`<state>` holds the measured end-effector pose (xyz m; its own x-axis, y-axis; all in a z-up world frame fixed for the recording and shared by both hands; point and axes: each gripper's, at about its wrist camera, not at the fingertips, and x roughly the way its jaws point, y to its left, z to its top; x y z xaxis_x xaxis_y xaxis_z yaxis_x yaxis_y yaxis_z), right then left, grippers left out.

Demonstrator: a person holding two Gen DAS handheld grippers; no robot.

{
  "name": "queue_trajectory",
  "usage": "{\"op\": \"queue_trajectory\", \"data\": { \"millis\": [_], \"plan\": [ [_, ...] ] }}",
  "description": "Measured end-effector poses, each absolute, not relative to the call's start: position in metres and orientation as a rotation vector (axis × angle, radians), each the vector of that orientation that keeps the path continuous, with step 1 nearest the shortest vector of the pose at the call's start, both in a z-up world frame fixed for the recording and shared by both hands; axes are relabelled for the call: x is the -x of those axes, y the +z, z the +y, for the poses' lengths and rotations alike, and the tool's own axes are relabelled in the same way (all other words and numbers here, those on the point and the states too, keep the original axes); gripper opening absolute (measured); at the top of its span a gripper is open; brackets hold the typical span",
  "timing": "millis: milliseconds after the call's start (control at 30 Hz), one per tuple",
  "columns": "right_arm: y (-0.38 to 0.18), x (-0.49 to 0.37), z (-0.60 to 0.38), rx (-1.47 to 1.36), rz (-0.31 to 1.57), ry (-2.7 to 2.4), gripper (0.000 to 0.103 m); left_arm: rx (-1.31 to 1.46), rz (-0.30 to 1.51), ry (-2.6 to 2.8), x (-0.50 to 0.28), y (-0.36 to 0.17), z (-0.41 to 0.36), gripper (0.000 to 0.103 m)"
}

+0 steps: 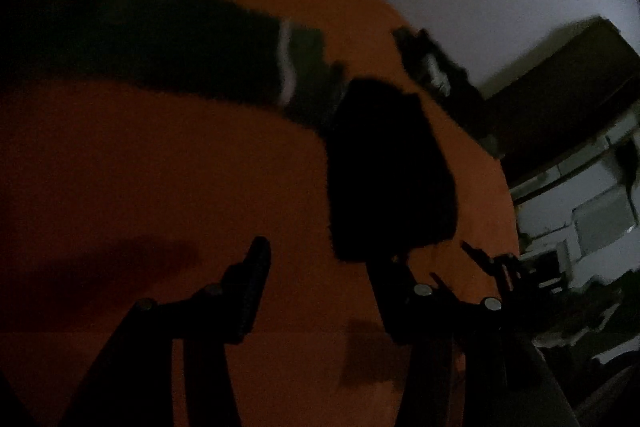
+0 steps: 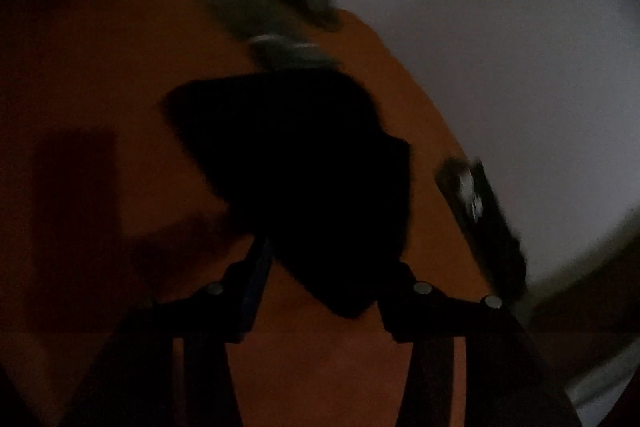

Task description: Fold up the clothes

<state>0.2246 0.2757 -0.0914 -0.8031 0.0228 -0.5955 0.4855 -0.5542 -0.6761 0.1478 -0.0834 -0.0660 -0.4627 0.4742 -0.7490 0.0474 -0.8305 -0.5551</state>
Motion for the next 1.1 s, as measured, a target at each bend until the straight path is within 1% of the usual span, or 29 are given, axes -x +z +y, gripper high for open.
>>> {"op": "queue_trajectory", "data": {
  "millis": [100, 167, 300, 367, 667, 700, 767, 800, 833, 867, 933, 1000, 1100],
  "plan": [
    [-0.125, -0.227, 0.243, -0.753, 1.533, -2.316, 0.046, 1.545, -0.802, 2.314, -0.145, -0.094, -0.080, 0.051],
    [-0.137, -0.222, 0.230, -0.705, 1.617, -2.309, 0.046, 1.576, -0.747, 2.286, -0.148, -0.100, -0.070, 0.051],
    [-0.148, -0.206, 0.218, -0.685, 1.691, -2.326, 0.046, 1.570, -0.639, 2.313, -0.155, -0.100, -0.061, 0.051],
    [-0.152, -0.197, 0.214, -0.668, 1.720, -2.345, 0.046, 1.570, -0.654, 2.296, -0.155, -0.104, -0.064, 0.051],
    [-0.156, -0.151, 0.208, -0.629, 1.732, -2.400, 0.046, 1.557, -0.735, 2.279, -0.159, -0.113, -0.078, 0.051],
    [-0.155, -0.146, 0.208, -0.631, 1.732, -2.404, 0.044, 1.558, -0.744, 2.279, -0.159, -0.115, -0.079, 0.051],
    [-0.158, -0.138, 0.203, -0.591, 1.810, -2.387, 0.035, 1.558, -0.748, 2.274, -0.161, -0.116, -0.078, 0.051],
    [-0.154, -0.134, 0.202, -0.596, 1.801, -2.381, 0.019, 1.555, -0.738, 2.282, -0.157, -0.117, -0.074, 0.051],
    [-0.150, -0.130, 0.202, -0.606, 1.779, -2.376, 0.015, 1.552, -0.727, 2.290, -0.153, -0.117, -0.071, 0.051],
    [-0.139, -0.131, 0.204, -0.625, 1.724, -2.386, 0.009, 1.546, -0.719, 2.298, -0.150, -0.118, -0.067, 0.051],
    [-0.113, -0.133, 0.209, -0.665, 1.600, -2.412, 0.007, 1.528, -0.711, 2.323, -0.143, -0.117, -0.060, 0.051],
    [-0.077, -0.133, 0.220, -0.761, 1.370, -2.454, 0.007, 1.482, -0.717, 2.334, -0.138, -0.114, -0.050, 0.051],
    [-0.028, -0.144, 0.237, -0.852, 1.078, -2.482, 0.006, 1.404, -0.692, 2.354, -0.125, -0.105, -0.026, 0.051]
  ]
}}
